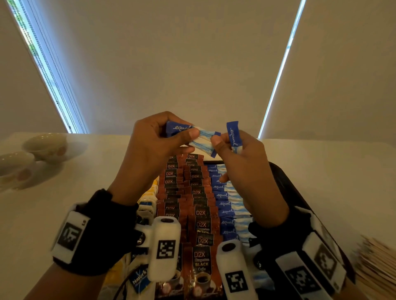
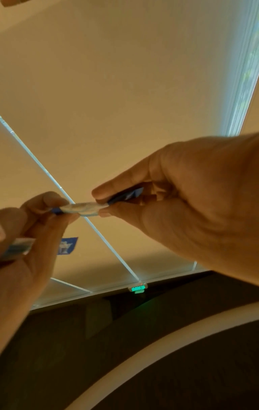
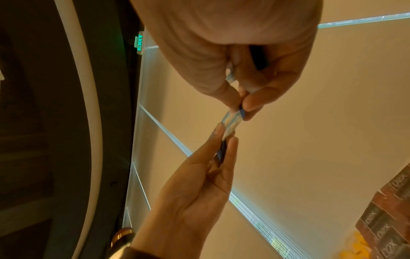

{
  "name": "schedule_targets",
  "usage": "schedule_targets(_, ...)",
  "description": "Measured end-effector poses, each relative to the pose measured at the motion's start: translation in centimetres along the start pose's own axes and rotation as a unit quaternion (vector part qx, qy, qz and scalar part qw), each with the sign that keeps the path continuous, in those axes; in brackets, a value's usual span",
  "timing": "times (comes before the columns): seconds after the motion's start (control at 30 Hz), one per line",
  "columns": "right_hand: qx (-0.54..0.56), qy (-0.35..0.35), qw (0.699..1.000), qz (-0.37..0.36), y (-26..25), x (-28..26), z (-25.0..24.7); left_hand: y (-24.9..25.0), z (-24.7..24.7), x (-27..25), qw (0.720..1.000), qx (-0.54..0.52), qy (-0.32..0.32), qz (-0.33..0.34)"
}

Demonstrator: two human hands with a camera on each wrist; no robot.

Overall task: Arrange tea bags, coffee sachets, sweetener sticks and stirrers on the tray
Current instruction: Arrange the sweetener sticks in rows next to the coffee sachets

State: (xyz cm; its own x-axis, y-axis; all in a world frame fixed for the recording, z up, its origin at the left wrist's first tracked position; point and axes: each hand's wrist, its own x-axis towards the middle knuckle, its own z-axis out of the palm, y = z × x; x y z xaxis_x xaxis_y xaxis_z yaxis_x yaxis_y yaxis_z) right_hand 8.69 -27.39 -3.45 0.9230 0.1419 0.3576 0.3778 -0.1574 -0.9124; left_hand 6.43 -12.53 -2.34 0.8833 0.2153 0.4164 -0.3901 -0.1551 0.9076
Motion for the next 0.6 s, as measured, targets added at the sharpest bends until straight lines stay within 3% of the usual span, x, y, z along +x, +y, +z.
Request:
schedule_targets(0.1,-0.012,0.018,1.0,-0.011,0.2,-0.1,0.1,0.1,0.2,-0.2,1.0,0.011,-0.001,0.006)
schedule_targets(0.3,-0.061,0.019,0.998,-0.027,-0.2,0.4,-1.5,0.8,-0.2,-0.2,0.998,-0.016,-0.045,-0.043)
schedule_targets(0.43,-0.066,0.022,0.997,-0.013,-0.4,0.4,-2.6,1.0,-0.1,-0.4,0.996,-0.042,-0.05,-0.06)
schedule_targets(0.6,-0.072,0.009,0.997,0.024,-0.2,-0.5,-4.2,1.0,0.2,-0.7,0.996,0.015,-0.071,-0.057)
